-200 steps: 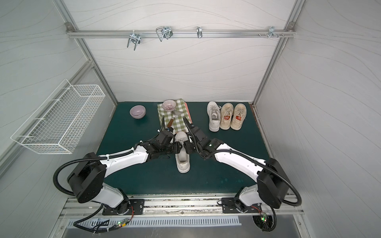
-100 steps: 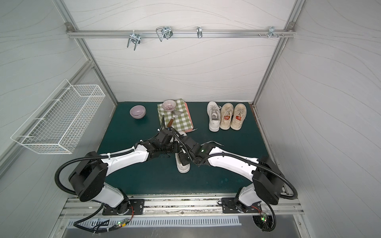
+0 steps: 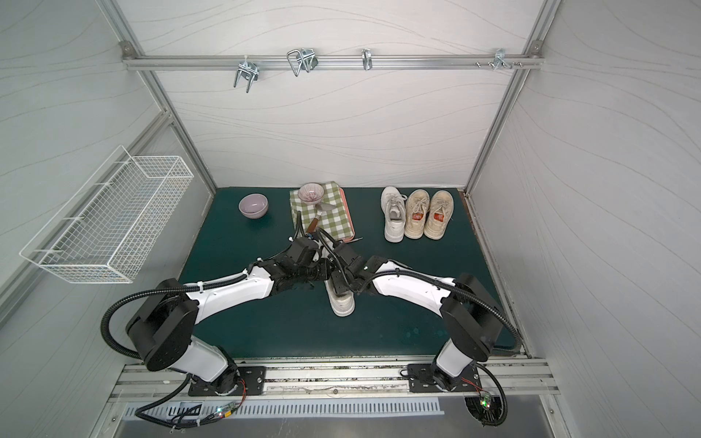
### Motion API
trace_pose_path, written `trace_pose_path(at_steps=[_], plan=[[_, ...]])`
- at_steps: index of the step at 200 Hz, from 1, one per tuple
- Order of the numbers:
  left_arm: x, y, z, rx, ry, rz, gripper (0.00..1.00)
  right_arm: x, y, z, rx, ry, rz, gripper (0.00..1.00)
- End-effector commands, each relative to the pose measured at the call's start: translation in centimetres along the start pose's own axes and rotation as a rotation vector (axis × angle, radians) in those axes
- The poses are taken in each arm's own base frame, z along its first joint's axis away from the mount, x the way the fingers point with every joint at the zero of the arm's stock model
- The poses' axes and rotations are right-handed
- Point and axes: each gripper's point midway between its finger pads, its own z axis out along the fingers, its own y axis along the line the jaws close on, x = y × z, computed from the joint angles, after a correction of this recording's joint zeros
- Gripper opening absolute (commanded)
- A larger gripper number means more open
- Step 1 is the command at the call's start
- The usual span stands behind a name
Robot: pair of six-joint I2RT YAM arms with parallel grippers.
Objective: Remove the insole from the shoe
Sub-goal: Adjust the shoe at the center of the board.
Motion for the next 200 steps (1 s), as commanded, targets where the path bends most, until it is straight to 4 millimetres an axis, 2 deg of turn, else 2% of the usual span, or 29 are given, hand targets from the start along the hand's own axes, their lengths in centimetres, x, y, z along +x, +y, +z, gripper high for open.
trace_pose_path(at_steps=[1,39,102,155,178,200], plan=[[-1.5,0.5,-0.5,-0.007,-0.072,-0.02,0.21,-0.4,-4.7,0.4,0.188,-0.027,0.037,0.35],[-0.8,0.4,-0.6,0.016,-0.06,-0.032,0.06,-0.6,-7.7,0.9,0.262,-0.015,0.071,0.35],[0.0,-0.1,-2.0,0.079,-0.069,-0.044,0.0,-0.6,-10.2,2.2,0.336,0.041,0.067,0.35],[1.0,-0.1,-1.6,0.105,-0.038,-0.058,0.0,0.2,-8.5,4.2,0.279,0.111,0.047,0.27],[1.2,0.0,-1.6,0.108,-0.035,-0.063,0.0,0.6,-7.7,4.6,0.27,0.129,0.024,0.27],[1.2,-0.1,-1.7,0.115,-0.034,-0.063,0.0,0.8,-8.4,4.9,0.31,0.146,0.036,0.27]])
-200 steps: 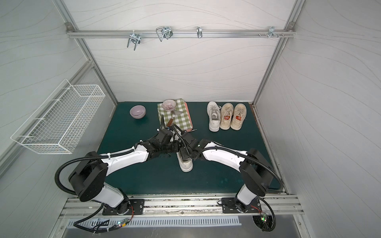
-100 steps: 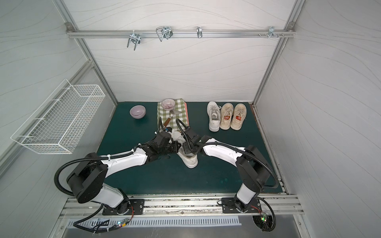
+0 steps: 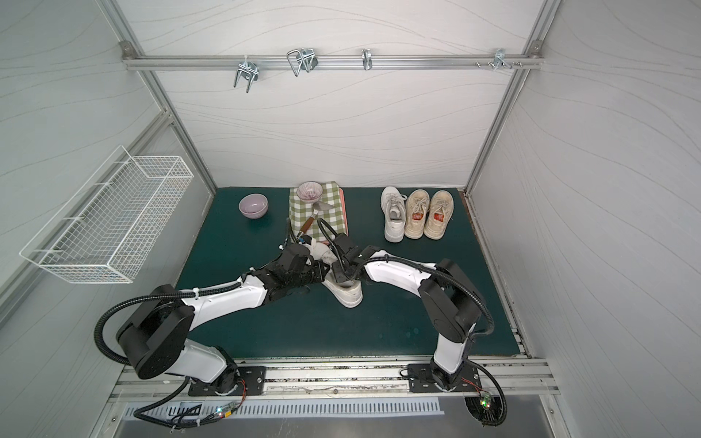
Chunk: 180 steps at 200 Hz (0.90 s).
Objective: Remove the insole from the shoe
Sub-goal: Adjust the shoe at the center of the board, then remove the insole from the shoe.
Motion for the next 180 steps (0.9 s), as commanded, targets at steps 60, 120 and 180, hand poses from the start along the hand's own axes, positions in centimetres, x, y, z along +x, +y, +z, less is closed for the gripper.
trace_pose_path(at_steps=[60,120,180], plan=[[0.9,-0.4,-1.4,0.037,0.033,0.007,0.0,2.1,-7.0,2.9,0.298,0.149,0.026,0.29],[0.8,-0.5,-1.6,0.045,0.024,-0.001,0.0,4.2,-4.8,5.2,0.225,0.252,0.014,0.28],[0.7,-0.3,-1.8,0.041,0.009,-0.003,0.0,5.1,-3.1,6.3,0.169,0.304,0.013,0.18]])
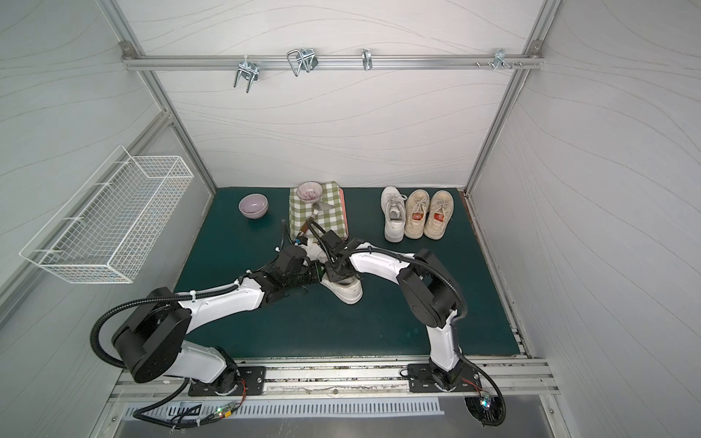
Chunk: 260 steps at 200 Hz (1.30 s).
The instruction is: Remove the insole from the shoe
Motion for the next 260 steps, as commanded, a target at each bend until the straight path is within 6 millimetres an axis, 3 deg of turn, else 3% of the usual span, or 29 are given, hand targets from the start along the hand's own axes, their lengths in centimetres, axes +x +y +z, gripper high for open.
trace_pose_path(at_steps=[1,69,131,186,217,260], plan=[[0.8,-1.1,-1.3,0.047,0.037,0.022,0.0,4.3,-4.4,4.0,0.147,0.165,0.032,0.18],[1.0,0.4,-1.6,-0.021,0.027,0.007,0.0,3.7,-3.3,0.8,0.049,0.069,0.052,0.0],[0.7,1.8,-2.2,-0.089,0.014,-0.004,0.0,5.0,0.0,-2.2,-0.043,0.018,0.002,0.0],[0.9,3.7,-2.0,-0.155,0.014,-0.029,0.0,4.1,1.2,-5.0,-0.148,-0.063,0.072,0.0],[1.2,4.3,-1.8,-0.175,0.013,-0.03,0.0,3.1,3.5,-7.0,-0.324,-0.134,0.065,0.0],[1.3,4.8,-1.9,-0.195,0.013,-0.028,0.0,2.7,4.9,-8.9,-0.446,-0.175,0.066,0.0]])
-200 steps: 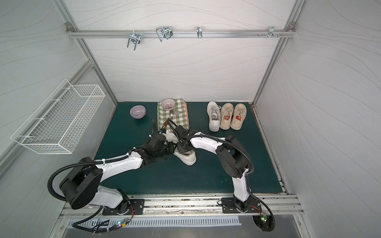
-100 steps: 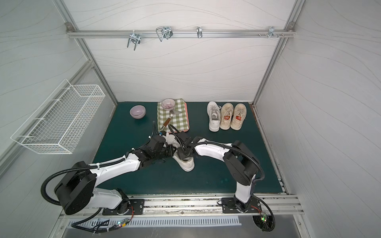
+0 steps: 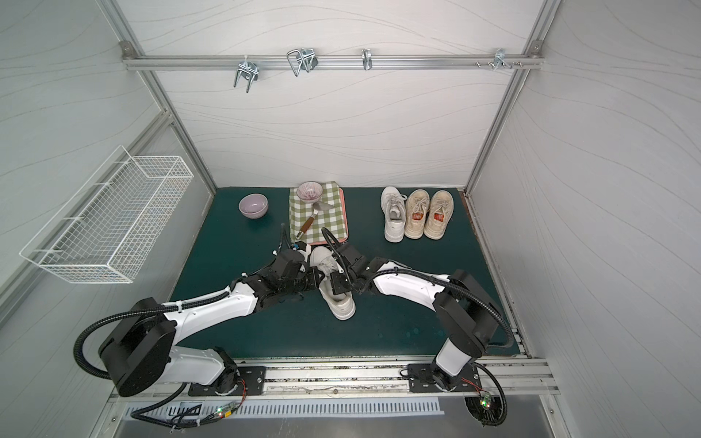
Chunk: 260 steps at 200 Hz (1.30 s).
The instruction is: Remove the insole from the shoe
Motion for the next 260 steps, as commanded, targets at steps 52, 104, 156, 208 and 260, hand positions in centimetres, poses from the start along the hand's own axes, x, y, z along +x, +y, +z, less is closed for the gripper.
trace_pose_path(at_steps=[52,104,156,208,260], plan=[[0.2,5.4,0.5,-0.238,-0.003,-0.015,0.0,-2.1,4.9,-5.4,-0.279,-0.154,-0.017,0.0],[0.5,5.7,0.7,-0.253,0.014,0.0,0.0,-2.5,5.7,-8.2,-0.361,-0.279,-0.057,0.0],[1.5,6.0,1.1,-0.255,0.06,0.033,0.0,-2.9,5.7,-10.5,-0.37,-0.368,-0.085,0.0],[2.3,5.8,1.8,-0.236,0.102,0.085,0.0,-3.0,6.6,-13.4,-0.402,-0.428,-0.138,0.0],[3.1,4.5,2.7,-0.248,0.137,0.184,0.0,-3.4,6.5,-15.1,-0.379,-0.452,-0.157,0.0]])
